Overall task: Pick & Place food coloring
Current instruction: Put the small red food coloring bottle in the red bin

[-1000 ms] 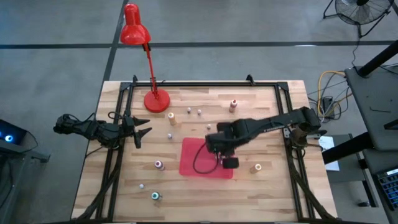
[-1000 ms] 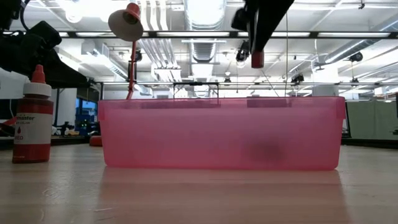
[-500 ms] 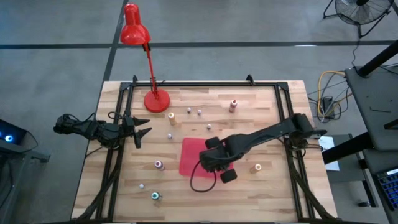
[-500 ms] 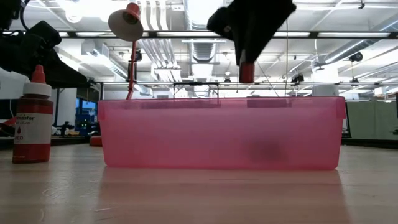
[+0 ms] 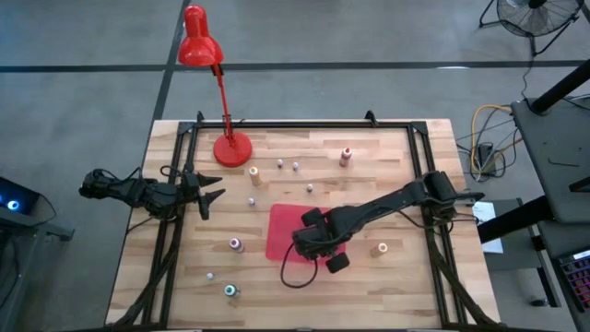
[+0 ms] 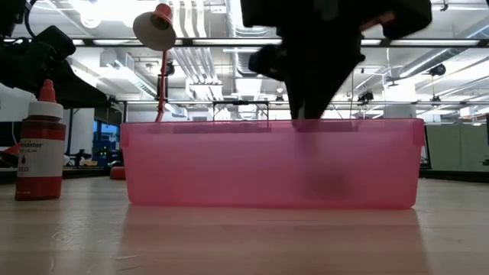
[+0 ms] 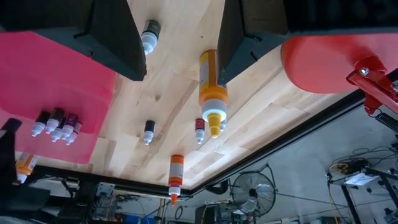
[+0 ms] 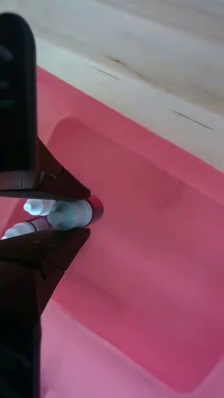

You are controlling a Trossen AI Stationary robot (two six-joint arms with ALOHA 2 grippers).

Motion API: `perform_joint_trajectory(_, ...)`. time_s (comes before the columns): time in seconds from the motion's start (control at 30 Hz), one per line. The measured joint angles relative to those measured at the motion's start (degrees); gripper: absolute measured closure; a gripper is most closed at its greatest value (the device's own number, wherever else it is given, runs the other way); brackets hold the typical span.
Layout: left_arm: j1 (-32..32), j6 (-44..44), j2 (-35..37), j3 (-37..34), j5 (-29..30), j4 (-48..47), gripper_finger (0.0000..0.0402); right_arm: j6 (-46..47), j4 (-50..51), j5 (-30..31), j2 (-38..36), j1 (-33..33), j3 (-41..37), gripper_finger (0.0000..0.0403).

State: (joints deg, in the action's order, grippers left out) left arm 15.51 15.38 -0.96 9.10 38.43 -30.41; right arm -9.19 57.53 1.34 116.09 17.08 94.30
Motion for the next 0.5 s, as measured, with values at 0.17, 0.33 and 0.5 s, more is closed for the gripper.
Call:
perform_joint_trajectory(0.17,0.0,0.0,-0.1,0.0,0.0,0.0,0.0232,0.2,-2.3,0.1,0.0,-0.6,-4.4,0.0349)
perform_joint_trajectory(0.33,0.0,0.0,-0.1,0.0,0.0,0.0,0.0232,0.2,-6.1,0.3,0.0,-1.3,-7.2,0.0349)
perform_joint_trajectory(0.5,0.0,0.0,-0.1,0.0,0.0,0.0,0.0232,0.4,-8.8,0.3,0.0,-1.2,-8.3,0.0349)
